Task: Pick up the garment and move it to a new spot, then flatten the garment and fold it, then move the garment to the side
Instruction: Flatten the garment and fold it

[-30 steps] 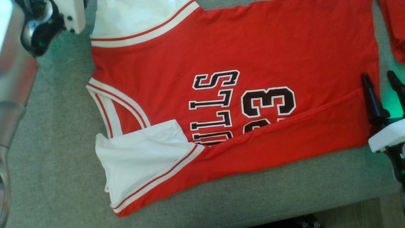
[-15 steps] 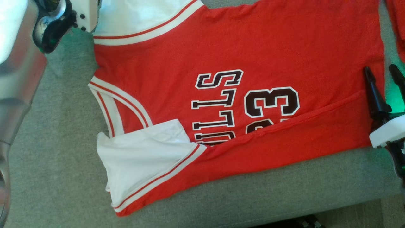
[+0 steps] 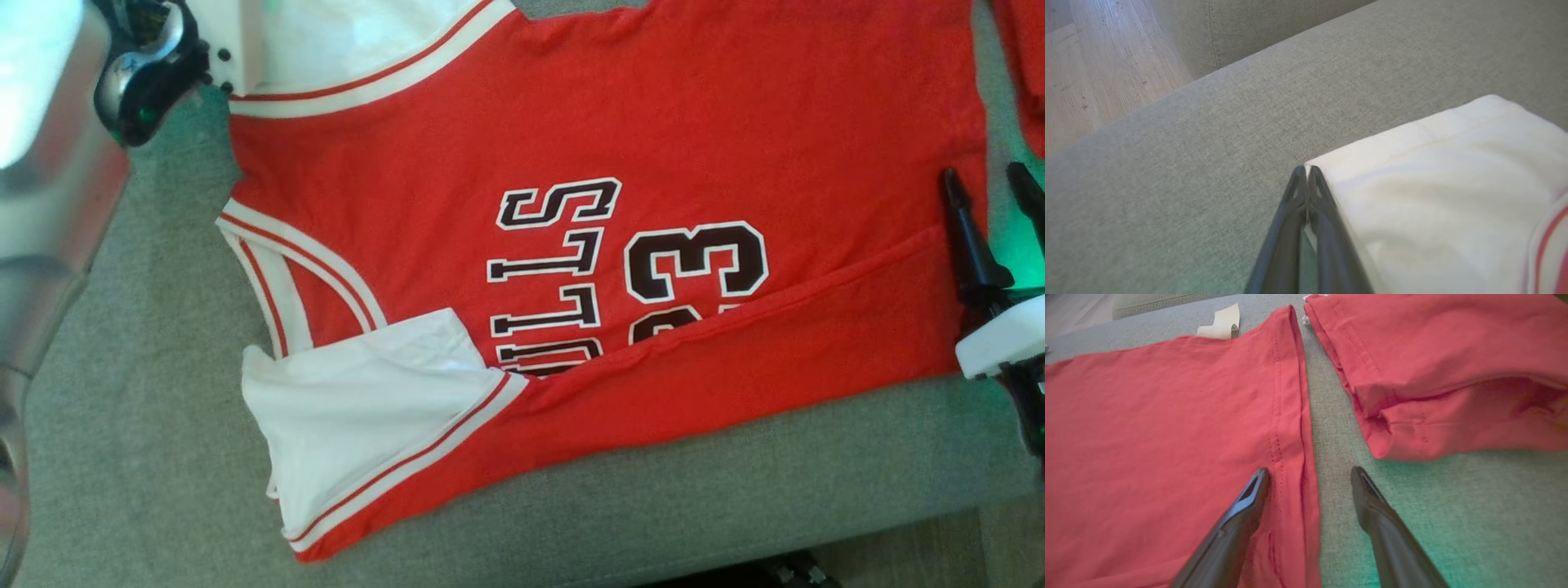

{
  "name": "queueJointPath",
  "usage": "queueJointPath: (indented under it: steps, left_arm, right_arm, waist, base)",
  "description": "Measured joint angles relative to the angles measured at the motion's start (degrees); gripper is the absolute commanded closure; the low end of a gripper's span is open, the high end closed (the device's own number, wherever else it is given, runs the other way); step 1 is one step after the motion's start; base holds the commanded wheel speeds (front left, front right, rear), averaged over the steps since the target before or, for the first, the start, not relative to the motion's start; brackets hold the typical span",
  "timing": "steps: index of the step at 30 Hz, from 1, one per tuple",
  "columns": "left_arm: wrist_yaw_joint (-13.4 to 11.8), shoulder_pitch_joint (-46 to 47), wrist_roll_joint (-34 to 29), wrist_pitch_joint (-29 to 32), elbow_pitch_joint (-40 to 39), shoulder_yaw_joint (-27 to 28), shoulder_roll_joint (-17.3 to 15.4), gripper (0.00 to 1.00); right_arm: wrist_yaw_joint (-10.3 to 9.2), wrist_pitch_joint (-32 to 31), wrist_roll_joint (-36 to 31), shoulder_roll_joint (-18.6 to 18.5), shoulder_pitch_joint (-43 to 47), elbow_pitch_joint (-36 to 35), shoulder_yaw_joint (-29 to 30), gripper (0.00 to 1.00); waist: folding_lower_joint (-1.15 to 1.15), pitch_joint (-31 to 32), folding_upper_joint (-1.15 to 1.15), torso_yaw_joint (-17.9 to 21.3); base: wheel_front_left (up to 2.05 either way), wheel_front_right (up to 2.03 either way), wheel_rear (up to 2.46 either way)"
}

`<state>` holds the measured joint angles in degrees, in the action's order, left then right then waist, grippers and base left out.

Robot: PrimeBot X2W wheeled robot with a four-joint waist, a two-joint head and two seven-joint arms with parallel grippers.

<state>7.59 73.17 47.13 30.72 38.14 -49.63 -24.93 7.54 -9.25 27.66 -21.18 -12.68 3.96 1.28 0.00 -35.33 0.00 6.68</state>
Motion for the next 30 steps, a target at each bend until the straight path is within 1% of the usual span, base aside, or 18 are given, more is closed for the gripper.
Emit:
queueJointPath:
  steps: [4,7,11,15,19,20,24,27,28,29,30]
  left_arm:
    - [0.0,0.0,1.3,-1.0,-1.1,-0.5,-0.2,1.0]
    - [0.0,0.0,1.2,-5.0,-2.8,-1.0,-1.1,1.0]
    - [0.0,0.8,-0.2,-9.3,-3.6,-2.2,-2.2,1.0]
    - [0.0,1.6,-0.8,-12.2,-3.7,-2.6,-2.3,1.0]
    - [0.0,2.2,-0.9,-14.0,-3.8,-3.5,-1.8,1.0]
    - [0.0,2.2,-0.9,-14.0,-3.8,-3.5,-1.8,1.0]
    - [0.0,2.3,-0.5,-15.1,-3.8,-4.3,-1.6,1.0]
    - [0.0,2.3,-0.2,-15.6,-3.7,-4.7,-1.6,1.0]
    - [0.0,2.3,0.0,-15.8,-3.6,-4.9,-1.6,1.0]
    - [0.0,2.3,0.2,-15.8,-3.5,-5.2,-1.6,1.0]
    - [0.0,2.3,0.3,-16.2,-3.4,-5.5,-1.6,1.0]
  right_arm:
    - [0.0,0.0,0.0,0.1,-0.2,0.2,0.1,0.0]
    - [0.0,-0.7,-0.5,0.2,-2.4,0.8,-1.1,0.0]
    - [0.0,-2.5,-1.3,0.2,-8.8,3.3,-3.3,0.0]
    - [0.0,-3.9,-2.6,0.1,-16.2,8.1,-5.3,0.0]
    - [0.0,-4.8,-5.0,0.0,-22.7,14.8,-5.9,0.0]
    - [0.0,-4.8,-5.0,0.0,-22.7,14.8,-5.9,0.0]
    - [0.0,-5.2,-6.9,0.1,-27.3,20.8,-6.4,0.0]
    - [0.0,-5.3,-7.2,0.2,-29.3,24.0,-7.2,0.0]
    - [0.0,-5.3,-7.2,0.2,-29.6,24.8,-7.5,0.13]
    - [0.0,-5.2,-7.2,0.2,-29.9,25.5,-7.9,0.34]
    - [0.0,-5.0,-7.2,0.2,-30.2,26.2,-8.2,0.61]
  waist:
    - [0.0,0.3,0.0,-0.4]
    - [0.0,0.8,0.0,-0.5]
    - [0.0,1.6,0.0,-0.6]
    - [0.0,2.2,0.0,-1.3]
    - [0.0,2.5,0.0,-2.4]
    - [0.0,2.5,0.0,-2.4]
    - [0.0,2.7,0.0,-3.3]
    - [0.0,2.8,0.0,-3.7]
    - [0.01,2.9,0.0,-3.8]
    - [0.0,2.9,0.0,-3.9]
    - [0.0,3.0,0.0,-3.9]
  base:
    - [0.0,0.0,0.0]
    - [0.0,0.0,0.0]
    - [0.0,0.0,0.0]
    - [0.0,0.0,0.0]
    - [0.0,0.0,0.0]
    - [0.0,0.0,0.0]
    - [0.0,0.0,0.0]
    - [0.0,0.0,0.0]
    - [0.0,0.0,0.0]
    - [0.0,0.0,0.0]
    - [0.0,0.0,0.0]
